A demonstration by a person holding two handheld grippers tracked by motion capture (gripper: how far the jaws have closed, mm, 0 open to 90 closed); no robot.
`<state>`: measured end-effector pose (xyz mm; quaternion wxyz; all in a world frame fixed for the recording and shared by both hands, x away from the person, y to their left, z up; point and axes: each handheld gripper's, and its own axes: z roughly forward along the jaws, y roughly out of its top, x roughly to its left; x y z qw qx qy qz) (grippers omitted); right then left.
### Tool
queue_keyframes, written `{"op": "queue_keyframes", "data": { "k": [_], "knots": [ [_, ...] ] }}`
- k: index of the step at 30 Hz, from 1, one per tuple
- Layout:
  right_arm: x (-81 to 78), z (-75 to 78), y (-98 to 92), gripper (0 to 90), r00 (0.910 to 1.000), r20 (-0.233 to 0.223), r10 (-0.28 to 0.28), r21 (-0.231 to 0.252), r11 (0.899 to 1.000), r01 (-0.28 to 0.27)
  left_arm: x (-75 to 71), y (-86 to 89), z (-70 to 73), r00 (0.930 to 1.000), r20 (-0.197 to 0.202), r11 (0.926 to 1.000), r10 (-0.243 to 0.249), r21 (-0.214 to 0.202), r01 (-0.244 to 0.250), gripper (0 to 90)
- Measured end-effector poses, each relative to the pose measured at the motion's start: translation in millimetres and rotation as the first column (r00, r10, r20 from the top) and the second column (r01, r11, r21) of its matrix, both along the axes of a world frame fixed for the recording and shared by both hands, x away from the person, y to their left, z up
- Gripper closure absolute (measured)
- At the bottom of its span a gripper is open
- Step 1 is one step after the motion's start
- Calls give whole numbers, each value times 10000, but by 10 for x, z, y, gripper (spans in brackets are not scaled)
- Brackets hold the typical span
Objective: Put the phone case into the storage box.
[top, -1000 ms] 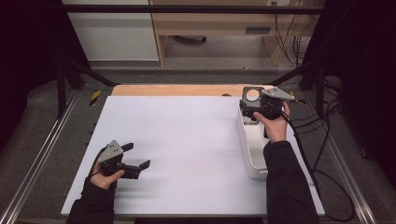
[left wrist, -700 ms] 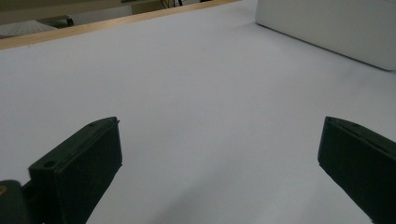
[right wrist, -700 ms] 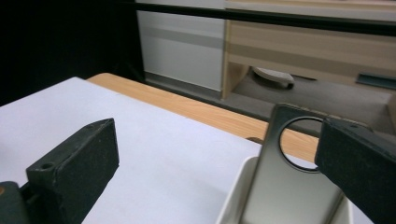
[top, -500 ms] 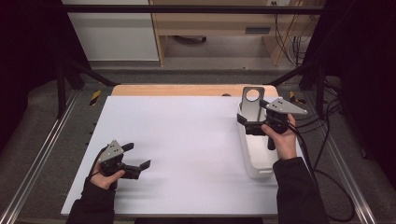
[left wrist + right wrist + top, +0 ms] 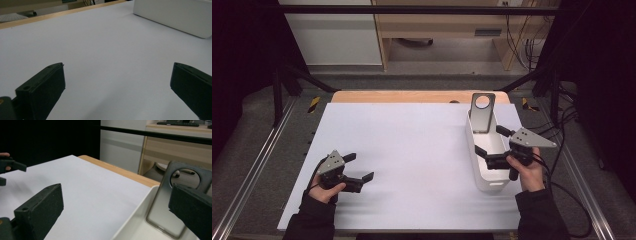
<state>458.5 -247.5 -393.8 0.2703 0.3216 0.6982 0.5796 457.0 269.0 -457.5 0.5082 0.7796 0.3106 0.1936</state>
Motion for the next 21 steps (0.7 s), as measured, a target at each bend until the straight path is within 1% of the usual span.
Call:
{"op": "queue_keyframes", "data": {
  "k": [8, 9, 10, 14, 21],
  "knots": [
    [-127, -254, -227, 3, 9998, -212, -26, 53, 10000, 27, -5, -10, 3, 10000, 11, 10000, -66, -42, 66, 0],
    [-134, -277, -247, 3, 9996, -266, -38, -10, 10000, 38, -7, -12, 4, 10000, 13, 10000, -66, -41, 66, 0],
    [-143, -296, -265, 3, 9997, -229, -59, -84, 9999, 57, -8, -13, 4, 10000, 17, 10000, -83, -52, 83, 0],
    [-183, -357, -320, 3, 9998, -200, -99, -54, 9999, 98, -9, -17, 7, 9999, 26, 9999, -109, -86, 110, 0],
    [-239, -455, -413, 3, 9992, -335, -211, -179, 9996, 206, -16, -22, 29, 9998, 113, 9998, -147, -127, 148, 0]
  ]
}}
